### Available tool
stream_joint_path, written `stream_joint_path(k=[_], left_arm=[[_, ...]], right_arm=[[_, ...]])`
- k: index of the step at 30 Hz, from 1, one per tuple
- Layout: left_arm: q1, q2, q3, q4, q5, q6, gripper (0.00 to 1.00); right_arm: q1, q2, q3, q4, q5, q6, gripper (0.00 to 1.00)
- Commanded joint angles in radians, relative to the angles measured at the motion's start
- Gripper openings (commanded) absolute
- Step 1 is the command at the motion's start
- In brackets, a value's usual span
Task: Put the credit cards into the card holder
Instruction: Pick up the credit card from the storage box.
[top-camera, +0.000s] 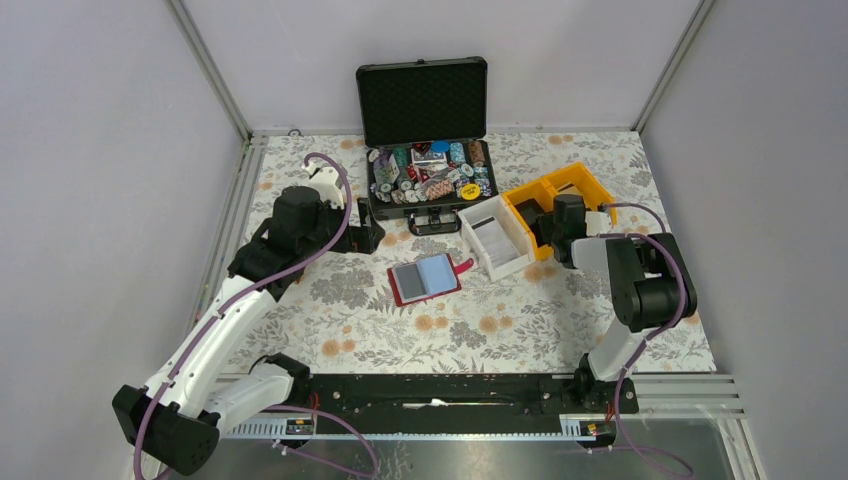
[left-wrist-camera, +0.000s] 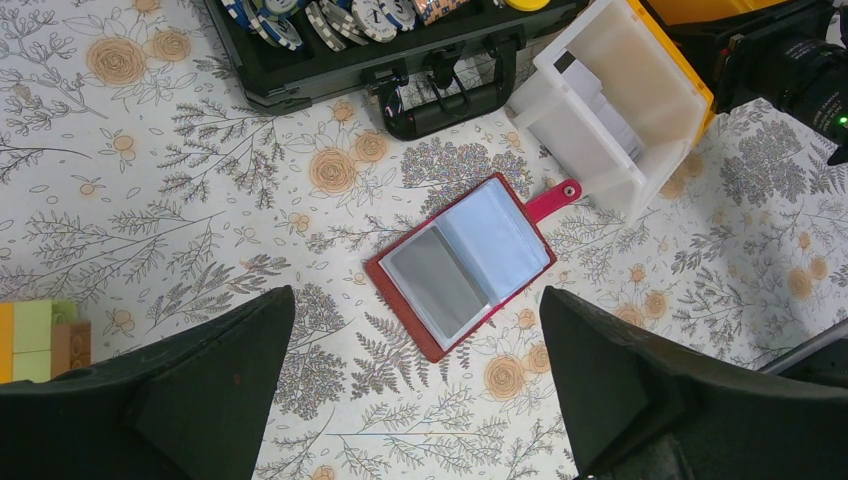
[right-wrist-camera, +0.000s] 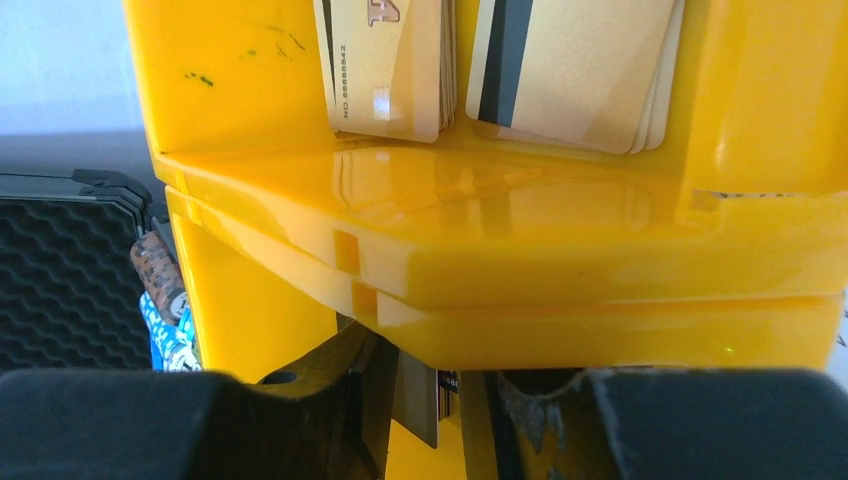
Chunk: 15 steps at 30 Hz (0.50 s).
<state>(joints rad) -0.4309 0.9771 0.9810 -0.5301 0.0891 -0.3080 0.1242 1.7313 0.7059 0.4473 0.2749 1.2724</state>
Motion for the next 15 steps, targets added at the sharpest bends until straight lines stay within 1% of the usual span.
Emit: stream_joint_path(k=[1, 8, 15], left_arm=[[-0.003, -0.018, 0.012, 0.028, -0.020, 0.018, 0.99], [-0.003, -0.021, 0.012, 0.027, -0.023, 0.020, 0.99], [-0.003, -0.023, 0.012, 0.027, -0.024, 0.021, 0.99]], right_arm=[[-0.001, 0.056, 0.007, 0.021, -0.002, -0.008, 0.32], [0.000, 0.075, 0.022, 0.048, -0.012, -0.033, 0.28], [0.010, 0.056, 0.046, -0.037, 0.001, -0.062, 0.26]])
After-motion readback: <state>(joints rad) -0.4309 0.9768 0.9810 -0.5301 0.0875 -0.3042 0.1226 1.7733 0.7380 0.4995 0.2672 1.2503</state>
